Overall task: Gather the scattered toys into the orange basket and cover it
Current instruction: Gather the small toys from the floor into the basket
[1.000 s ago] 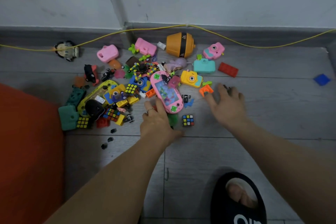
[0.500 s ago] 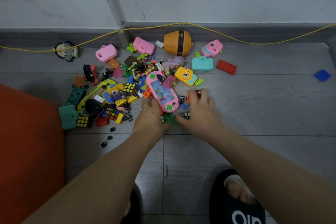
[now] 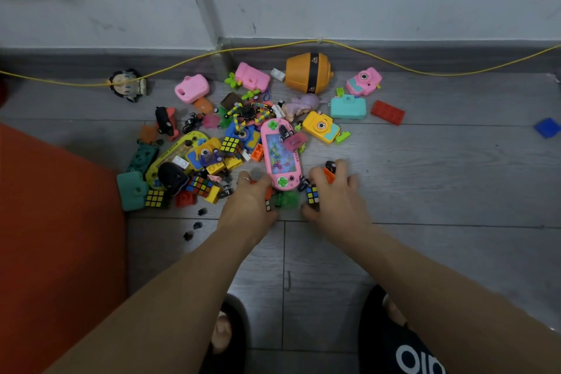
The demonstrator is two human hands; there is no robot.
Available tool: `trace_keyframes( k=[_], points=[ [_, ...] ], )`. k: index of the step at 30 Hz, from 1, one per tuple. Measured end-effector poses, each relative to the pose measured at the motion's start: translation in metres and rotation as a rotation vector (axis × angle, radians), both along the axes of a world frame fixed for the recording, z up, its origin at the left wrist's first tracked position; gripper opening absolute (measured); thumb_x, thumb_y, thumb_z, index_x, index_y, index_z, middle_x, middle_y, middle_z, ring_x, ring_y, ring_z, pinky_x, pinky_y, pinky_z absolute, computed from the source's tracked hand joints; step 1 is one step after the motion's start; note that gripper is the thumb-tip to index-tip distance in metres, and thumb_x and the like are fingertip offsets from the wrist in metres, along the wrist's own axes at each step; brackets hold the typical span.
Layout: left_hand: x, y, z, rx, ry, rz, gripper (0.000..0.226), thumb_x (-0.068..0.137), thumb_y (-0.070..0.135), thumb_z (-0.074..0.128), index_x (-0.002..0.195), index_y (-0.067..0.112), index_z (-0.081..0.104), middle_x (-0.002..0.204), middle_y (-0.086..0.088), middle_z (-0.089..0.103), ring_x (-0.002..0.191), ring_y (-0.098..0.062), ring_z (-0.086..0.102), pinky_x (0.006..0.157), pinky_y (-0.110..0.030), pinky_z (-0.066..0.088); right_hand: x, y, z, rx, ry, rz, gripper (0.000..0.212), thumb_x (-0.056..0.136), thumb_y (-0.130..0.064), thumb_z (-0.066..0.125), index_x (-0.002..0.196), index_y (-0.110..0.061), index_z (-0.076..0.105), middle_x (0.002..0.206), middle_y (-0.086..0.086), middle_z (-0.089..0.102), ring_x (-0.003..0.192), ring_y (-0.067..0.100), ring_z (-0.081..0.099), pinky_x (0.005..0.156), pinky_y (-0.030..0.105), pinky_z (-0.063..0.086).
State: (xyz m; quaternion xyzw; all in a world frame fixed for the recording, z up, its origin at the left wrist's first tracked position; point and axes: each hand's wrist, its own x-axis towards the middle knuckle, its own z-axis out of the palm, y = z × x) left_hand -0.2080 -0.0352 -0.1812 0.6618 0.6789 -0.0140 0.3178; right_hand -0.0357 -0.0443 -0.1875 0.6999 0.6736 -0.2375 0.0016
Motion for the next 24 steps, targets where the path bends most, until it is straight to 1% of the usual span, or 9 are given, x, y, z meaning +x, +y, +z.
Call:
trace_keyframes(
  k=[3, 5, 11, 14, 16, 18, 20, 22, 24],
  points=[
    [0.002, 0.000, -0.002, 0.006, -0.022, 0.043, 0.056, 0.079, 0.022, 0.073, 0.129, 0.027, 0.048, 0.131, -0.013, 0.039, 0.100, -0.032, 0.057, 0.084, -0.038, 0.053, -0.004, 0.002, 0.000, -0.007, -0.023, -0.020, 0.062, 0.080, -0.041, 0.071, 0.131, -0.027, 0.039, 0.142, 0.012, 0.018, 0.118, 0.032, 0.034, 0.076, 0.036, 0.047],
    [0.002, 0.001, -0.003, 0.005, -0.024, 0.058, 0.057, 0.078, 0.023, 0.074, 0.129, 0.027, 0.048, 0.131, -0.013, 0.039, 0.101, -0.033, 0.057, 0.085, -0.039, 0.053, -0.006, 0.004, -0.001, -0.028, -0.032, -0.033, 0.065, 0.080, -0.042, 0.072, 0.132, -0.026, 0.037, 0.141, 0.012, 0.018, 0.117, 0.033, 0.035, 0.079, 0.037, 0.048],
    [-0.005, 0.004, 0.008, 0.015, -0.046, 0.058, 0.061, 0.080, 0.024, 0.075, 0.134, 0.028, 0.048, 0.134, -0.013, 0.038, 0.105, -0.032, 0.056, 0.087, -0.036, 0.053, -0.009, 0.010, 0.004, -0.060, 0.036, -0.113, 0.063, 0.083, -0.031, 0.071, 0.133, -0.019, 0.035, 0.137, 0.016, 0.022, 0.111, 0.036, 0.045, 0.085, 0.042, 0.049],
    [-0.014, 0.010, 0.030, 0.013, -0.027, 0.049, 0.065, 0.079, 0.028, 0.077, 0.136, 0.028, 0.045, 0.132, -0.013, 0.037, 0.103, -0.033, 0.056, 0.088, -0.039, 0.054, -0.012, 0.013, 0.024, -0.085, 0.099, -0.146, 0.057, 0.081, -0.032, 0.072, 0.125, -0.018, 0.039, 0.127, 0.015, 0.030, 0.104, 0.038, 0.052, 0.083, 0.041, 0.051],
    [-0.025, 0.015, 0.056, 0.034, -0.009, 0.032, 0.059, 0.078, 0.030, 0.078, 0.129, 0.024, 0.048, 0.129, -0.013, 0.038, 0.098, -0.033, 0.056, 0.087, -0.041, 0.054, -0.018, 0.020, 0.051, -0.080, 0.148, -0.139, 0.057, 0.078, -0.035, 0.073, 0.123, -0.020, 0.042, 0.125, 0.015, 0.033, 0.102, 0.039, 0.055, 0.086, 0.042, 0.051],
    [-0.044, 0.016, 0.095, 0.077, 0.008, 0.040, 0.054, 0.078, 0.029, 0.077, 0.123, 0.020, 0.049, 0.127, -0.012, 0.039, 0.092, -0.032, 0.056, 0.083, -0.038, 0.054, -0.031, 0.028, 0.094, -0.060, 0.183, -0.089, 0.058, 0.078, -0.036, 0.075, 0.125, -0.020, 0.044, 0.126, 0.015, 0.035, 0.103, 0.039, 0.055, 0.089, 0.040, 0.050],
    [-0.063, 0.017, 0.134, 0.135, 0.028, 0.042, 0.057, 0.078, 0.032, 0.077, 0.126, 0.021, 0.048, 0.125, -0.013, 0.042, 0.098, -0.031, 0.054, 0.083, -0.035, 0.048, -0.048, 0.038, 0.139, -0.017, 0.173, -0.003, 0.055, 0.080, -0.038, 0.073, 0.122, -0.016, 0.046, 0.126, 0.016, 0.037, 0.104, 0.038, 0.054, 0.090, 0.041, 0.049],
    [-0.087, 0.015, 0.177, 0.197, 0.027, 0.069, 0.058, 0.076, 0.037, 0.078, 0.124, 0.022, 0.049, 0.121, -0.013, 0.048, 0.100, -0.029, 0.054, 0.083, -0.032, 0.044, -0.075, 0.043, 0.187, 0.035, 0.191, 0.088, 0.051, 0.081, -0.040, 0.071, 0.119, -0.016, 0.046, 0.123, 0.016, 0.038, 0.101, 0.035, 0.052, 0.087, 0.040, 0.048],
    [-0.118, 0.004, 0.219, 0.234, 0.022, 0.132, 0.054, 0.075, 0.038, 0.077, 0.119, 0.019, 0.051, 0.118, -0.014, 0.051, 0.098, -0.028, 0.053, 0.082, -0.031, 0.043, -0.117, 0.037, 0.237, 0.073, 0.229, 0.154, 0.046, 0.082, -0.041, 0.068, 0.116, -0.019, 0.047, 0.117, 0.012, 0.039, 0.095, 0.031, 0.049, 0.079, 0.034, 0.042]
  ],
)
